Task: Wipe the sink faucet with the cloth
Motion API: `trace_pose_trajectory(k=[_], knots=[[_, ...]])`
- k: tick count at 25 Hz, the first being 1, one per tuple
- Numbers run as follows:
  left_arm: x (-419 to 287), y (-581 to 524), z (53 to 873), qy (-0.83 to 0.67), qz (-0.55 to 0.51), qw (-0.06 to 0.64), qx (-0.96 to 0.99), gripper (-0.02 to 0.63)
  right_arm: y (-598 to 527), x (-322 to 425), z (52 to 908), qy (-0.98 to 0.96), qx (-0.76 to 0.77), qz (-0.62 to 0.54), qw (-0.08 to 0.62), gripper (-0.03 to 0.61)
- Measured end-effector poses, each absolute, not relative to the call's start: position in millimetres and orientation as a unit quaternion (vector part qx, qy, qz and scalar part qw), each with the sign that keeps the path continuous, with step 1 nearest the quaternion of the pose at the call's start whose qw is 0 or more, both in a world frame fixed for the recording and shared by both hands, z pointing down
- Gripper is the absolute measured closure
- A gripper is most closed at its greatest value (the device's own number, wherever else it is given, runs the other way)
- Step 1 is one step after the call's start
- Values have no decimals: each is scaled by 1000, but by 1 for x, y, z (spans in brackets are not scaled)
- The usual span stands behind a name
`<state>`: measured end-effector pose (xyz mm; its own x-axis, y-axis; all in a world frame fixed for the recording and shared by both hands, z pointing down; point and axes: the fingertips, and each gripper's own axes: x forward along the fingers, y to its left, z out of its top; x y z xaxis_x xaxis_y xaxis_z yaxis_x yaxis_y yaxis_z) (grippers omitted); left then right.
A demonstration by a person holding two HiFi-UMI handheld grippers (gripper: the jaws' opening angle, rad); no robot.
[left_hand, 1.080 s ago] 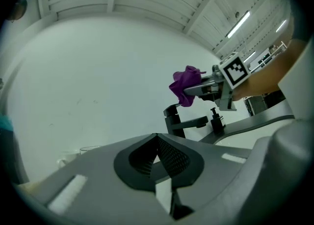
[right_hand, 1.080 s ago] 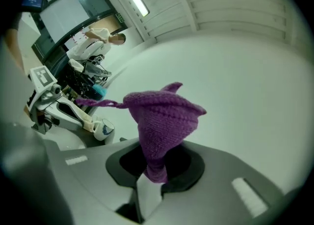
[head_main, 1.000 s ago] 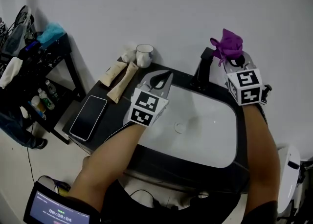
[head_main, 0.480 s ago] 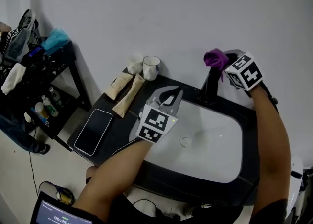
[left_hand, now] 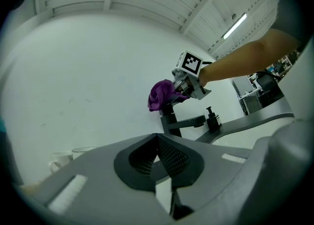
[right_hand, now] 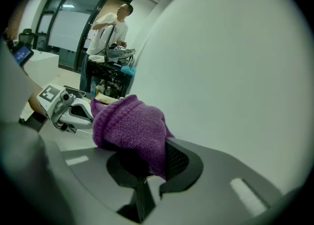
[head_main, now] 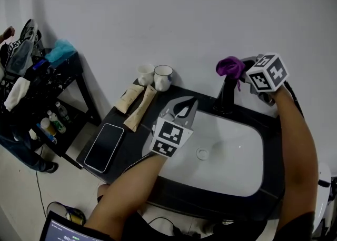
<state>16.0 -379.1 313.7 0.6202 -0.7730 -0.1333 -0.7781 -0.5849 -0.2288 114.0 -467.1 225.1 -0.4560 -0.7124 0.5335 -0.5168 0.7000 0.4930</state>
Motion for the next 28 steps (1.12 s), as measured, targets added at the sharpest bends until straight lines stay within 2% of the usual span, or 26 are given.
trace_pose_trajectory(k=[12, 22, 28], knots=[[10, -383, 317, 450, -2, 133, -883, 597, -421, 92, 230, -858, 313, -136, 383, 529], [4, -384, 314, 462, 5, 127, -878, 597, -363, 76, 254, -852, 243, -196, 420, 528], [-2, -380, 312, 470, 4, 126, -874, 597, -345, 74, 269, -861, 248, -231, 380, 526]])
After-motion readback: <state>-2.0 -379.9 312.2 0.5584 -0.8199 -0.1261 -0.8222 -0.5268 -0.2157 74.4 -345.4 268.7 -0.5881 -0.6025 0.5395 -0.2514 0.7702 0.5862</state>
